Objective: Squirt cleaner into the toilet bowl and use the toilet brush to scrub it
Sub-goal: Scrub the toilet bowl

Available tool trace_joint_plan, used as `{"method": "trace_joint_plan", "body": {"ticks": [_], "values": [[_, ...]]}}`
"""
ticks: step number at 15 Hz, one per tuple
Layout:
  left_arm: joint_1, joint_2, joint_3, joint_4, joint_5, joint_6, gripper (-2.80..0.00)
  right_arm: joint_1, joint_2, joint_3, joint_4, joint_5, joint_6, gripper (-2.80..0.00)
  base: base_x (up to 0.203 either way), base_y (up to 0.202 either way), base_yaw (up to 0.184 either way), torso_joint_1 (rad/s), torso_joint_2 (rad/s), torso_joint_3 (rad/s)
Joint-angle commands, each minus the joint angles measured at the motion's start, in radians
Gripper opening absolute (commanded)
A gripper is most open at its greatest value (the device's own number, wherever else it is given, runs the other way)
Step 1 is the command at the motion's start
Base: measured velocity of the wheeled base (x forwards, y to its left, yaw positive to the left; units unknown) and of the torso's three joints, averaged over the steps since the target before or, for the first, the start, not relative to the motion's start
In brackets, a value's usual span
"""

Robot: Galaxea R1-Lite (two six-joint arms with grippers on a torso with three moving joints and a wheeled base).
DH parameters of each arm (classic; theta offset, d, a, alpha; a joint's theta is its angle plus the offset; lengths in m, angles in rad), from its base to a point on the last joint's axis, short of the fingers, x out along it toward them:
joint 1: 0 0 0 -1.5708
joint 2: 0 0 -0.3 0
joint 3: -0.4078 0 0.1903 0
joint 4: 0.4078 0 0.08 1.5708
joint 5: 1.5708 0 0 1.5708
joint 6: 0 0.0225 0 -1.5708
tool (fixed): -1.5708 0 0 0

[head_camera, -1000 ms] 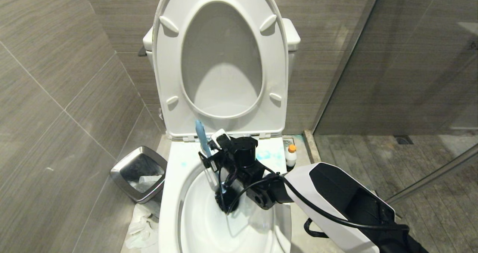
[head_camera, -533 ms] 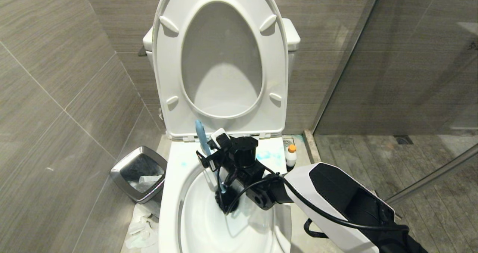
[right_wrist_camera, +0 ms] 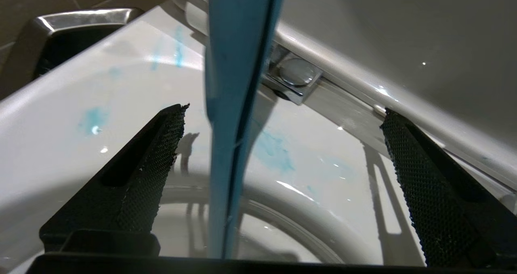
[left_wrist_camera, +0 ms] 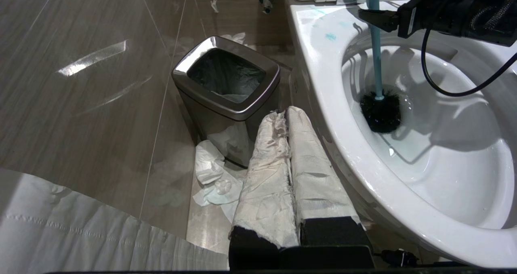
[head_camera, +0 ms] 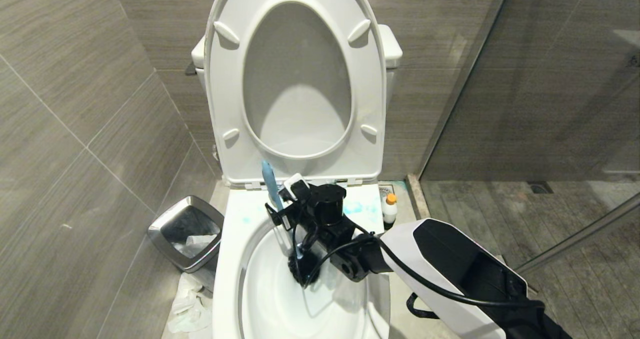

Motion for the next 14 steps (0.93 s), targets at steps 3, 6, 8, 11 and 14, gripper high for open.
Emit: {"method": "trace_joint_plan", "body": {"ticks": [3, 6, 8, 11, 14], "values": [[0.0, 0.001, 0.002, 0.0, 0.0, 0.0, -2.8, -0.003, -0.023, 0.002, -0.005, -0.131, -0.005, 0.0, 0.0, 0.0, 0.0, 0.0, 0.0, 0.0], [0.0, 0.001, 0.002, 0.0, 0.0, 0.0, -2.8, -0.003, -0.061, 0.003, -0.005, -0.182, -0.017, 0.0, 0.0, 0.0, 0.0, 0.0, 0.0, 0.0], [0.0, 0.001, 0.002, 0.0, 0.0, 0.0, -2.8, -0.003, -0.1, 0.039, -0.004, -0.203, -0.038, 0.0, 0.0, 0.0, 0.0, 0.0, 0.0, 0.0], [0.0, 0.001, 0.002, 0.0, 0.0, 0.001, -2.8, -0.005, -0.188, 0.191, 0.0, -0.211, -0.042, 0.0, 0.0, 0.0, 0.0, 0.0, 0.0, 0.0], [0.0, 0.001, 0.002, 0.0, 0.0, 0.001, -2.8, -0.018, -0.283, 0.331, -0.004, -0.222, -0.04, 0.0, 0.0, 0.0, 0.0, 0.0, 0.0, 0.0]]}}
